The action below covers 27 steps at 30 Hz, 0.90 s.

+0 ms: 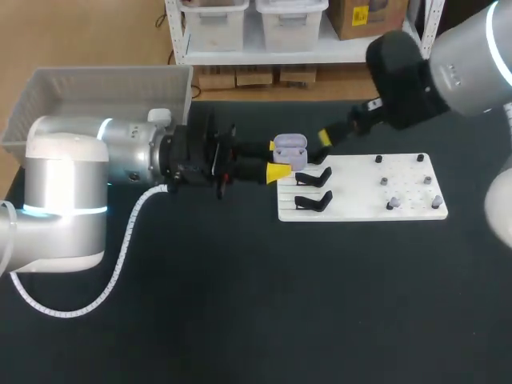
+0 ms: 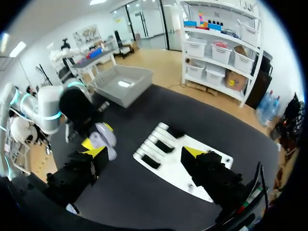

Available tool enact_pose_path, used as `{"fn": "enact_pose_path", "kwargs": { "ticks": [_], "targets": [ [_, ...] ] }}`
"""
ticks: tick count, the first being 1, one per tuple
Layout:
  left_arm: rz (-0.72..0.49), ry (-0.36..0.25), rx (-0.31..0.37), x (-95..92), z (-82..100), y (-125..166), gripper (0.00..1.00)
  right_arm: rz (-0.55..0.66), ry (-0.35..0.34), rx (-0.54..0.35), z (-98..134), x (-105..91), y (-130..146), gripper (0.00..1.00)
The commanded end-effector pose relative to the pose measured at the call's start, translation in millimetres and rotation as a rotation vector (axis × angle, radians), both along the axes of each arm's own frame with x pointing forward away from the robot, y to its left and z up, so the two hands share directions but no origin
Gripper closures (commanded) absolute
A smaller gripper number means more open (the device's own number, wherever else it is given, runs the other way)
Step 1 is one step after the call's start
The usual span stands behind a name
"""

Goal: Pick up each earbud case from the left stands, insert the matching earbuds, close the lid, and place the case in the box.

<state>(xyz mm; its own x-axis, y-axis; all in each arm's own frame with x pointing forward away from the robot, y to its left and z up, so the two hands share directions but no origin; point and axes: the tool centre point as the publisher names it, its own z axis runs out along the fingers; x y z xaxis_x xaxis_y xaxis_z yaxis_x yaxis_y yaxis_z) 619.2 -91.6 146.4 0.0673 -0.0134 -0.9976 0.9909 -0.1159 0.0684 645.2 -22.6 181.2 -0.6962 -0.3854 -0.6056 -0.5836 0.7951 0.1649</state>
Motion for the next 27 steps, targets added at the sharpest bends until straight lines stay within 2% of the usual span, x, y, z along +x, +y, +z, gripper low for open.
{"fn": "enact_pose_path", "kwargs": {
  "ticks": [1, 7, 13, 19, 27],
  "targets": [
    [0.004, -0.006, 0.003, -2.7, 0.0, -1, 1.00, -0.106, -0.039, -0.170, 14, -11.7, -26, 0.00],
    [0.015, 0.000, 0.014, -3.8, -3.0, -2, 1.00, -0.141, 0.016, -0.287, -2, -17.7, -62, 0.00],
    [0.024, 0.009, 0.023, -3.8, -4.7, -3, 1.00, -0.185, 0.103, -0.384, -29, -24.6, -95, 0.00],
    [0.024, 0.009, 0.023, -3.8, -4.7, -3, 1.00, -0.198, 0.184, -0.399, -55, -32.3, -126, 0.00],
    [0.024, 0.009, 0.023, -3.8, -4.7, -3, 1.00, -0.158, 0.294, -0.430, -89, -37.2, -151, 0.00]
  ]
}}
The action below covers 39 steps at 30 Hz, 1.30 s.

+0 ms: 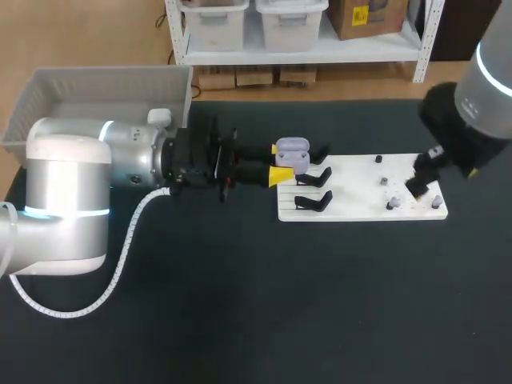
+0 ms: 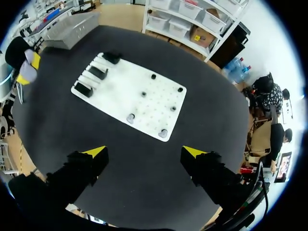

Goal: Pick up each earbud case from the left stands, insert the matching earbuds, close the lid, and place the case in the box.

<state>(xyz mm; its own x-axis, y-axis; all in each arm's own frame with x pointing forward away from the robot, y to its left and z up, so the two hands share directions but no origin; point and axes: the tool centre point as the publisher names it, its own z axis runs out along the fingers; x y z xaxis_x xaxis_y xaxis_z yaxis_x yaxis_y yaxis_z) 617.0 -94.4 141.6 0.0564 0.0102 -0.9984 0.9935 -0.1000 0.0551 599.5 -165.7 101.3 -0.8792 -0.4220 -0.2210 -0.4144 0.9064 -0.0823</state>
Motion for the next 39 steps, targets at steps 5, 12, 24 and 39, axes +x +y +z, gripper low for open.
{"fn": "enact_pose_path", "kwargs": {
  "ticks": [5, 12, 24, 39],
  "targets": [
    [0.007, -0.002, 0.001, -1.7, 0.1, 0, 1.00, 0.041, 0.085, -0.033, -23, 12.5, -16, 0.00],
    [0.007, -0.002, 0.001, -1.7, 0.1, 0, 1.00, 0.015, 0.106, -0.097, -37, 23.2, -21, 0.29],
    [0.007, -0.002, 0.001, -1.7, 0.1, 0, 1.00, -0.116, 0.103, -0.152, -59, 28.0, -18, 0.62],
    [0.007, -0.002, 0.001, -1.7, 0.1, 0, 1.00, -0.180, 0.080, -0.157, -76, 36.4, -22, 0.49]
  ]
}}
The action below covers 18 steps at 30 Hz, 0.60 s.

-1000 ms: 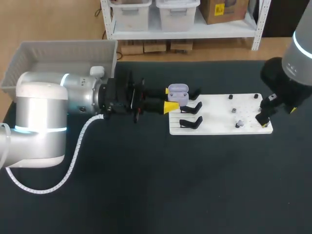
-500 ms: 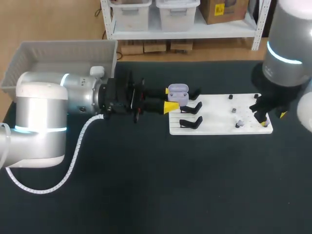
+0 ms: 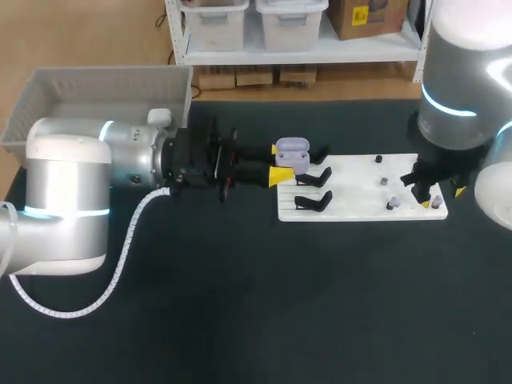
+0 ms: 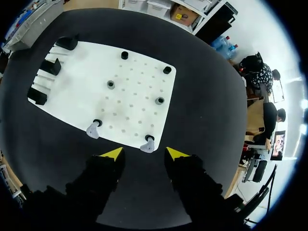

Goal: Pick up each earbud case from the left stands, insert the matching earbuds, close the lid, and place the case in the box.

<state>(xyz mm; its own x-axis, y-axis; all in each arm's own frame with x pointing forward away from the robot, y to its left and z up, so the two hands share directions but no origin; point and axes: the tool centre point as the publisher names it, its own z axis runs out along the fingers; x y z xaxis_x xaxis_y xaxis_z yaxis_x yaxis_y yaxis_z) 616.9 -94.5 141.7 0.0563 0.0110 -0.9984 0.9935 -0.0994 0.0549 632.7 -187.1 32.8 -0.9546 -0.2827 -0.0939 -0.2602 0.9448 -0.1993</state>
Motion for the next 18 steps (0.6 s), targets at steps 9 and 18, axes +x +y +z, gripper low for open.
{"fn": "enact_pose_path", "kwargs": {
  "ticks": [9, 18],
  "targets": [
    [0.006, -0.002, 0.000, -1.6, 0.0, 0.0, 1.00, -0.012, 0.009, -0.005, -13.5, 4.1, -4.3, 0.51],
    [0.006, -0.002, 0.000, -1.6, 0.0, 0.0, 1.00, -0.017, 0.006, -0.009, -15.5, 6.1, -6.7, 0.52]
  ]
}}
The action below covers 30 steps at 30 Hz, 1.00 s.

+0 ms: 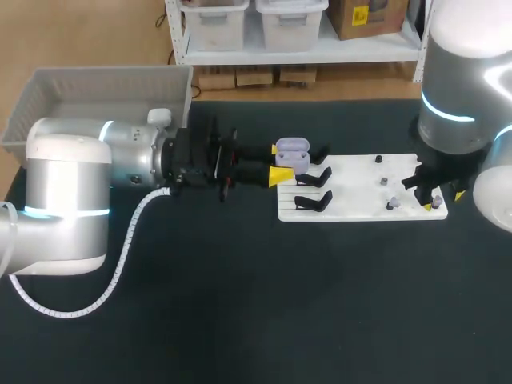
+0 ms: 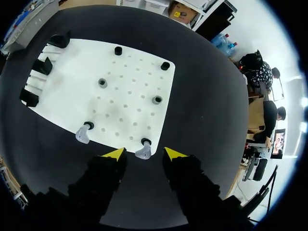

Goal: Pick up each earbud case from the left stands, insert the matching earbuds, close the lid, and place the case in the box.

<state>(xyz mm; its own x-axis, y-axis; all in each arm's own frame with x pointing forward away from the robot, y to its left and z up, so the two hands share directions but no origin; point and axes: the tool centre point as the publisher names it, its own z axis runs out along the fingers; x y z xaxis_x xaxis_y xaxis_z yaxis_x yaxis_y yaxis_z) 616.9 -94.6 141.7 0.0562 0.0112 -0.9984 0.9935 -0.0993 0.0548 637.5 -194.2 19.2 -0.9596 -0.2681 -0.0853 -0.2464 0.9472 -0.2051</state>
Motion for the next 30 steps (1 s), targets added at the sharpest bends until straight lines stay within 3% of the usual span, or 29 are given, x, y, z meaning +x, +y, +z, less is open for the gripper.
{"fn": "enact_pose_path", "kwargs": {
  "ticks": [1, 30],
  "targets": [
    [0.006, -0.002, 0.000, -1.6, 0.0, 0.0, 1.00, 0.000, 0.000, -0.002, -2.2, 1.4, 0.4, 0.52],
    [0.006, -0.002, 0.000, -1.6, 0.0, 0.0, 1.00, 0.001, 0.002, -0.007, -6.4, 3.6, 1.4, 0.68]
  ]
}}
